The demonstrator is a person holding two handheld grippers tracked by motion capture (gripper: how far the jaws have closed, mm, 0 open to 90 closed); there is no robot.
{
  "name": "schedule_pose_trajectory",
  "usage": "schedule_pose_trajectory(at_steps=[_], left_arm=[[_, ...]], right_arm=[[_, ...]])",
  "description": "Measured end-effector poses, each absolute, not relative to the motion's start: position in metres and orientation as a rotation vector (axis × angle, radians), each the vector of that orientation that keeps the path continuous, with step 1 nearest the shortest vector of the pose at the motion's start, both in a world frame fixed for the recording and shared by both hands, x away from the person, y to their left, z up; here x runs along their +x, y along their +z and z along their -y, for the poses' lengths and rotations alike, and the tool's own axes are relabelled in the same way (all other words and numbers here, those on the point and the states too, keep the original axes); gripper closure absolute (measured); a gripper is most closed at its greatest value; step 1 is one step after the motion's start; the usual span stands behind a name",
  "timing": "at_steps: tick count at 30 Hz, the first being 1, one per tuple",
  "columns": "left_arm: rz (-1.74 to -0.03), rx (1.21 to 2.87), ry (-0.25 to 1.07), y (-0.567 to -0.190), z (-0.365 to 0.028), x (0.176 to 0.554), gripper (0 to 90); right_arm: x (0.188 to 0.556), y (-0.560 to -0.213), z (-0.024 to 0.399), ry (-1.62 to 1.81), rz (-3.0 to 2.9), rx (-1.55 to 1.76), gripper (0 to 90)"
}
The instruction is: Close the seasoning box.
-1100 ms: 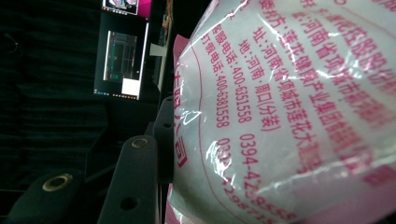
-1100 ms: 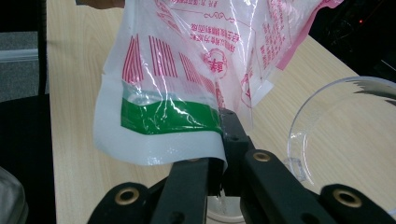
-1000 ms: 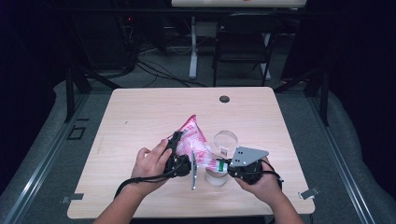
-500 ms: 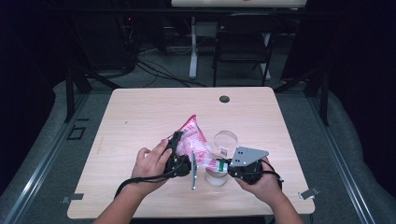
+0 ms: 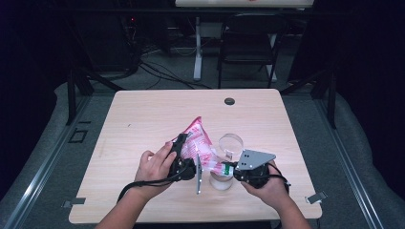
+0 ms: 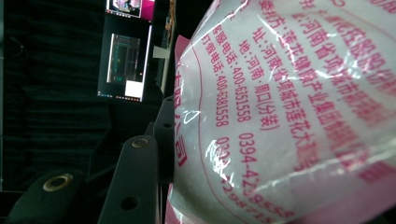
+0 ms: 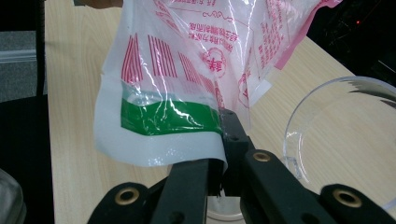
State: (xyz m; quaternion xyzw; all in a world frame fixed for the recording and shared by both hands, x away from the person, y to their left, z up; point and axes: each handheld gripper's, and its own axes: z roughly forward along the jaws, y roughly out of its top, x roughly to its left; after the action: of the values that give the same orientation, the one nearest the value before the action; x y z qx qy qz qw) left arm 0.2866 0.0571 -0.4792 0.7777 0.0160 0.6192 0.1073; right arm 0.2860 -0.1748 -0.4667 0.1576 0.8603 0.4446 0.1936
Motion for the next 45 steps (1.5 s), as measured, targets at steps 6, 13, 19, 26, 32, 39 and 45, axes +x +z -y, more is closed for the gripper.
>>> schedule_pose_trajectory(at_steps=[6,13,19,26,32,39,45], left_arm=[[-0.044,2.288,1.827,-0.4784,-0.0567,0.2866,61.7],[-0.040,2.290,1.835,-0.4774,-0.0555,0.2864,61.7],[-0.030,2.288,1.838,-0.4764,-0.0547,0.2866,61.8],[-0.023,2.285,1.840,-0.4767,-0.0538,0.2869,61.8],[-0.020,2.284,1.843,-0.4770,-0.0534,0.2869,61.8],[-0.015,2.287,1.844,-0.4770,-0.0531,0.2871,61.8],[-0.012,2.288,1.847,-0.4766,-0.0527,0.2873,61.8]], right_arm=[[0.2860,-0.4667,0.1751,1.253,-2.411,0.444,90.0],[0.2863,-0.4666,0.1759,1.252,-2.410,0.444,90.0],[0.2864,-0.4666,0.1765,1.249,-2.409,0.449,90.0],[0.2871,-0.4673,0.1773,1.245,-2.414,0.450,89.9],[0.2875,-0.4684,0.1770,1.245,-2.413,0.451,90.0],[0.2875,-0.4685,0.1771,1.235,-2.416,0.451,89.9],[0.2878,-0.4689,0.1770,1.237,-2.416,0.451,89.9]])
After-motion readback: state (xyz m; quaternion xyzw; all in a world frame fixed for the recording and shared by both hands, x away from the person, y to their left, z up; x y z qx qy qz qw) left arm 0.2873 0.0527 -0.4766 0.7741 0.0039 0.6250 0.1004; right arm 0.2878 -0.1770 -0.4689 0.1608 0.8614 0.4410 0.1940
